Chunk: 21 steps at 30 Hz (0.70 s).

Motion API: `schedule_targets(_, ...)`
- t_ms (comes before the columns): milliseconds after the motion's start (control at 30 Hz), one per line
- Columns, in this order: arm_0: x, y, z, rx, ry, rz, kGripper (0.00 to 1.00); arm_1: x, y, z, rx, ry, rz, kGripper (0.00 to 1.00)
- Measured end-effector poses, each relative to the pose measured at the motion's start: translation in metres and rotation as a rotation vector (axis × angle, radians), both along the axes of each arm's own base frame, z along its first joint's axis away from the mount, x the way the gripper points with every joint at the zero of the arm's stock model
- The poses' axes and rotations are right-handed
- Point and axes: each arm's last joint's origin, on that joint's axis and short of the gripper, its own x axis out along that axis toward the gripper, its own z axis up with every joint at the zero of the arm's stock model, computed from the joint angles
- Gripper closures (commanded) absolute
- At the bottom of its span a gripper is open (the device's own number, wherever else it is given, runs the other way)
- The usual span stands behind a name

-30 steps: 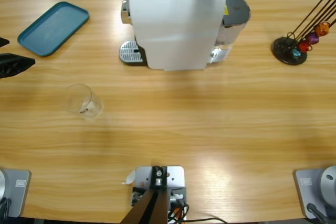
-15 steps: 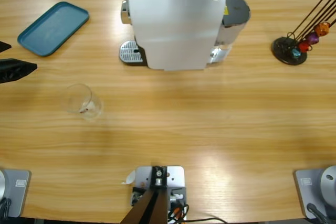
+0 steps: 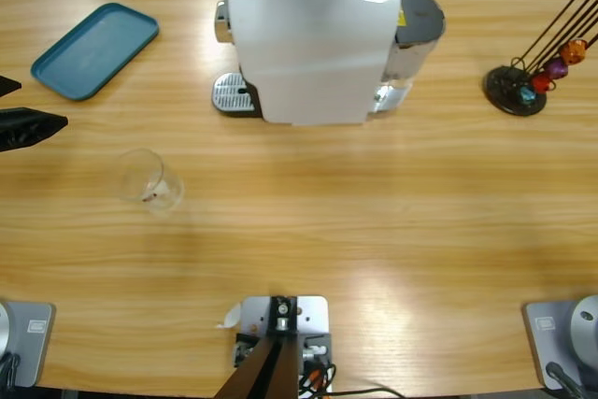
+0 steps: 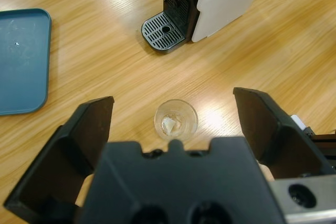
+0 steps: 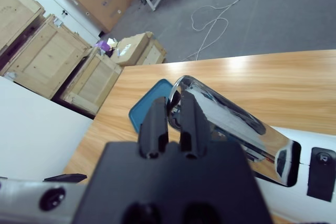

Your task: Pour coffee

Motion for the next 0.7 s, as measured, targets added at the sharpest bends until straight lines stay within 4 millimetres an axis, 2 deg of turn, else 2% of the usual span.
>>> schedule_targets(200,0.0,0.0,0.0,0.001,0.001,0.0,0.013,0.003,0.001,-0.001,0.002,-0.001,0.019,1.0)
schedule_targets(467,0.0,0.0,-0.002,0.004,0.005,0.001,0.013,0.021,0.014,-0.012,0.019,0.018,0.074,1.0)
schedule_targets(700,0.0,0.0,-0.002,0.004,0.005,0.001,0.013,0.026,0.021,-0.019,0.013,0.03,0.094,1.0)
